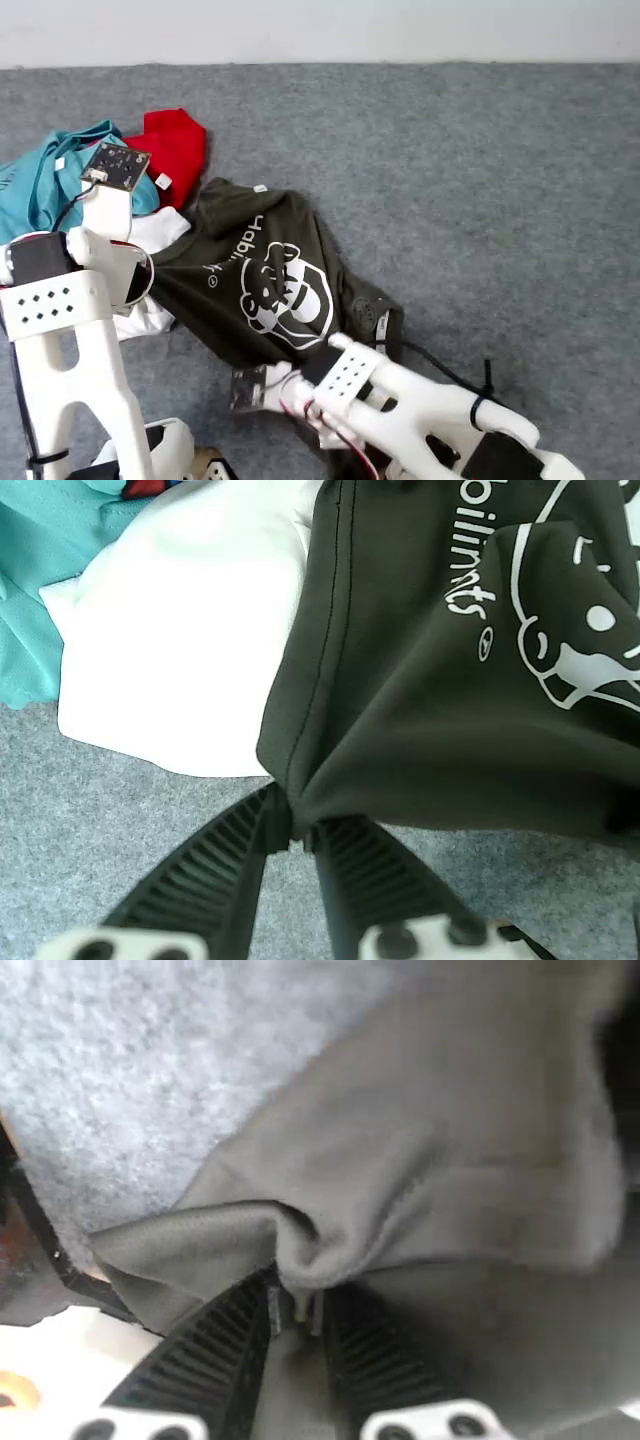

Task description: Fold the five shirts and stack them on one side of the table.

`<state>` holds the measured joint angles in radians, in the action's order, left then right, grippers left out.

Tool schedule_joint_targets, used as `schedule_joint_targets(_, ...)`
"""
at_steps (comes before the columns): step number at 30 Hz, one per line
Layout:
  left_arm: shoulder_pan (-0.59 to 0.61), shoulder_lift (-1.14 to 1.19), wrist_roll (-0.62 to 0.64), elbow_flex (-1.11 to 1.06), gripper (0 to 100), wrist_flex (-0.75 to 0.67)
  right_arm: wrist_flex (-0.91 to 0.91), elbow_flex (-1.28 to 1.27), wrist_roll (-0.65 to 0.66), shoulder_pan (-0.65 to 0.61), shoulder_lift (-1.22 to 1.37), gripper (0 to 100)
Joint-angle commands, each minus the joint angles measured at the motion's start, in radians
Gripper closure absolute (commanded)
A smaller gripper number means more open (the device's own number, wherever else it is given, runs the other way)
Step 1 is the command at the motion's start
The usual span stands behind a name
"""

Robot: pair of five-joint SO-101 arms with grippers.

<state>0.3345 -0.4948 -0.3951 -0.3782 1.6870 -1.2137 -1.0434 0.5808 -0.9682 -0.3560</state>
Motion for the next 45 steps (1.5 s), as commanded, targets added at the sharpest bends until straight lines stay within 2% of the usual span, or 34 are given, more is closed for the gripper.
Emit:
schedule_joint_targets(1,0.003,-0.028,-0.009,0.002,99,-0.006,-0.045,0.104,0.002,0.128,-0.004,99.0)
schedule_joint_targets(5,0.003,-0.028,-0.009,0.002,99,-0.006,-0.143,0.292,0.002,0.289,-0.004,99.0)
schedule_joint_targets(10,0.003,-0.028,-0.009,0.002,99,-0.006,-0.162,0.514,0.002,0.467,-0.004,99.0)
schedule_joint_targets(18,0.003,-0.028,-0.009,-0.005,99,-0.006,-0.163,0.829,-0.005,0.680,-0.005,99.0)
schedule_joint_targets(23,0.003,-0.029,-0.011,-0.036,99,-0.012,-0.163,0.911,-0.003,0.799,-0.005,99.0)
schedule_joint_targets(28,0.003,-0.028,-0.011,-0.036,99,-0.012,-0.197,0.933,-0.006,0.834,-0.015,99.0)
schedule_joint_targets(32,0.003,-0.031,-0.011,-0.039,99,-0.012,-0.346,0.907,0.034,0.843,-0.030,99.0)
schedule_joint_targets(34,0.003,-0.032,-0.011,-0.039,99,-0.012,-0.372,0.847,0.063,0.906,-0.027,99.0)
schedule_joint_targets(40,0.003,-0.031,-0.011,-0.039,99,-0.012,-0.142,0.594,0.069,1.136,-0.019,99.0)
schedule_joint_targets(43,0.003,-0.029,-0.011,-0.039,99,-0.012,-0.002,0.506,0.060,1.175,-0.019,99.0)
schedule_joint_targets(45,0.003,-0.029,-0.011,-0.039,99,-0.012,0.099,0.465,0.005,1.171,-0.019,99.0)
